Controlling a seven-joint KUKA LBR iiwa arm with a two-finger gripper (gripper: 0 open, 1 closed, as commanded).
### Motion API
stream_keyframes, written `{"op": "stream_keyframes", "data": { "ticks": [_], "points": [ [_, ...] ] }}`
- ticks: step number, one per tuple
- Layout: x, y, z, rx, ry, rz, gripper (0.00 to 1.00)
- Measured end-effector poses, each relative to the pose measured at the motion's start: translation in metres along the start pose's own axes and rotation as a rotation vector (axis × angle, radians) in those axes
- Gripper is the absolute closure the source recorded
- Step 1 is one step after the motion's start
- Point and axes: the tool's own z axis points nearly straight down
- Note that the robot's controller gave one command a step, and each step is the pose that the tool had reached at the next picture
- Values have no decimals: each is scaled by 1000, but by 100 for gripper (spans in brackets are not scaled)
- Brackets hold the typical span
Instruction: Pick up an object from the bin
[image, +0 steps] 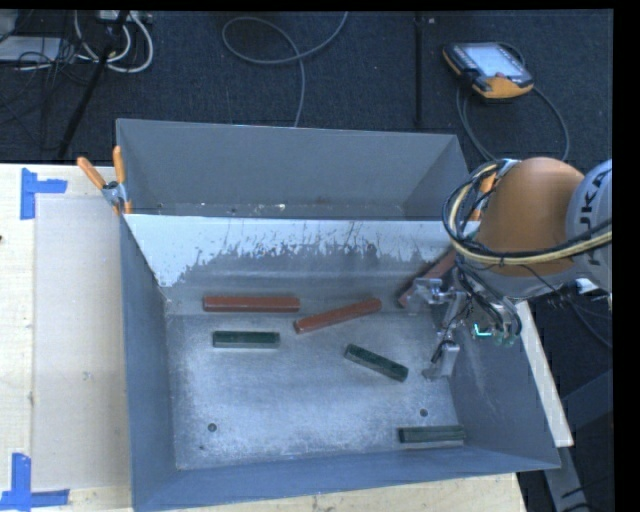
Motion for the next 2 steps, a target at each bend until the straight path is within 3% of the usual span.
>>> {"op": "stream_keyframes", "data": {
  "ticks": [1,2],
  "points": [
    [-2,0,-4,1,-7,-2,0],
    [-21,39,66,2,-5,-99,100]
  ]
}}
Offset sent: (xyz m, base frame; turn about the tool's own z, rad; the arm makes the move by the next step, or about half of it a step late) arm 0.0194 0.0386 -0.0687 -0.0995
